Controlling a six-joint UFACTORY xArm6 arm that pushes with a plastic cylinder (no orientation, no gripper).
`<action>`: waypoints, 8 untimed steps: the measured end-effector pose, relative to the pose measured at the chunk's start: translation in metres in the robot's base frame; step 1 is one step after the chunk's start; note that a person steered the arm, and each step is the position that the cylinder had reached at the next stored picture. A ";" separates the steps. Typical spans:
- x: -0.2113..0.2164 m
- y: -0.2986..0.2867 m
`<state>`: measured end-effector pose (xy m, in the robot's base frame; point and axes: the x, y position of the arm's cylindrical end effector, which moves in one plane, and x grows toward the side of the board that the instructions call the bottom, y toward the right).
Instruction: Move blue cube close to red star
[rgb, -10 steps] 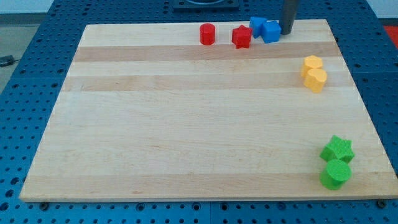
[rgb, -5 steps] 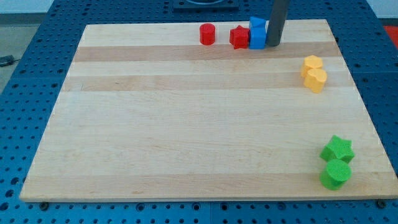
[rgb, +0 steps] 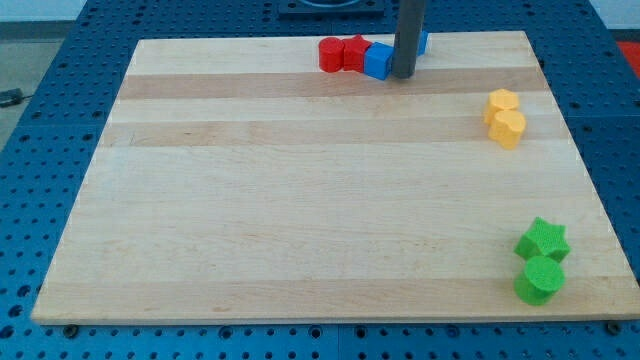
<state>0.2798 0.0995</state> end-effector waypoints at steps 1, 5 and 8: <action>0.006 0.001; 0.012 -0.034; 0.002 -0.033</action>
<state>0.2820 0.0667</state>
